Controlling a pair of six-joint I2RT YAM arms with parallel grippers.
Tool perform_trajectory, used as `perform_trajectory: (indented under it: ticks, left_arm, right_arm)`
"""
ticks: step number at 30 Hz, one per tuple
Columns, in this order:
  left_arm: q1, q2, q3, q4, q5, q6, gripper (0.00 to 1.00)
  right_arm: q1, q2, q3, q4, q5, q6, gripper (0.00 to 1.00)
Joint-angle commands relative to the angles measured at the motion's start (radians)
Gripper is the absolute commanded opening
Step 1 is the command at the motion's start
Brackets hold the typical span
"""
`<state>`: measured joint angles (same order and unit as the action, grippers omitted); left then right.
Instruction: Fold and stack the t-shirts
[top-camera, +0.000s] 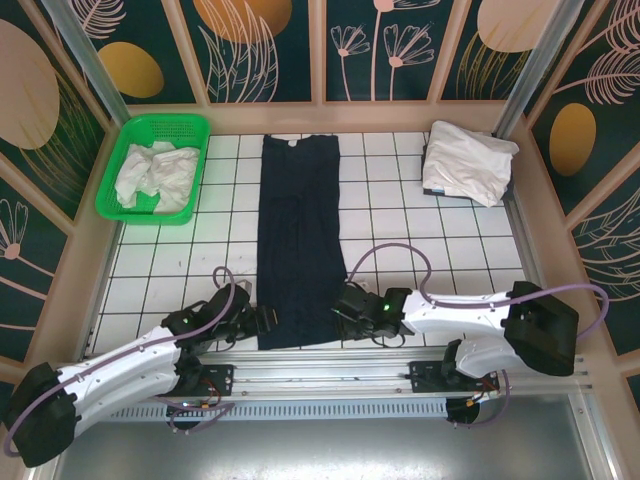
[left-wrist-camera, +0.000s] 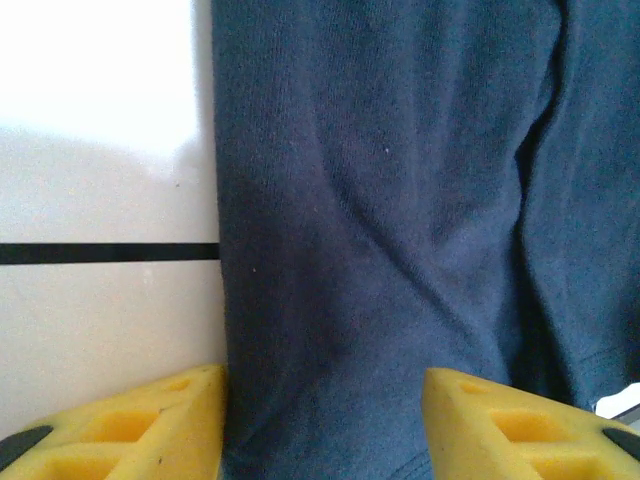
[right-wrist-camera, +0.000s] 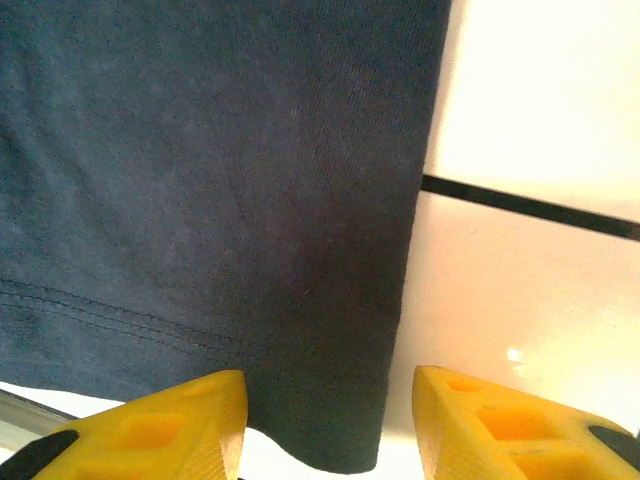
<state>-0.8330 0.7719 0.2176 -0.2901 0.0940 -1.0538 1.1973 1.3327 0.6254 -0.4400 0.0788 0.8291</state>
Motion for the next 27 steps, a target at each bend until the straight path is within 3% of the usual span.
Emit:
perform_trajectory:
  ticks: [1,6,8,12,16,20,23,27]
  left_arm:
    - [-0.027,-0.002,-0.013,-0.106,0.06,-0.026,0.52]
    - [-0.05,0.061,-0.006,-0.101,0.065,-0.014,0.44]
    - [-0.053,0.083,0.004,-0.085,0.07,-0.008,0.36]
    - [-0.054,0.121,0.032,-0.087,0.085,0.024,0.33]
    - [-0.054,0.166,0.059,-0.096,0.085,0.051,0.17]
    - [-0.052,0.163,0.071,-0.022,0.079,-0.008,0.0]
    - [-0.053,0.109,0.095,0.011,0.066,-0.038,0.04]
    - [-0.054,0.09,0.193,-0.131,0.011,0.003,0.31]
  right_arm:
    - [-0.003,0.035,-0.01,0.046,-0.034,0.024,0.48]
    - [-0.004,0.081,0.019,0.06,-0.057,-0.002,0.47]
    - [-0.004,0.096,0.031,0.049,-0.054,-0.005,0.44]
    - [-0.018,0.099,0.031,0.044,-0.054,-0.011,0.37]
    - [-0.054,0.081,0.029,0.042,-0.048,-0.029,0.15]
    - [-0.097,0.029,0.025,0.027,-0.046,-0.046,0.06]
    - [-0.104,-0.015,0.015,0.039,-0.059,-0.055,0.04]
    - [-0.12,-0.045,0.025,0.015,-0.09,-0.045,0.02]
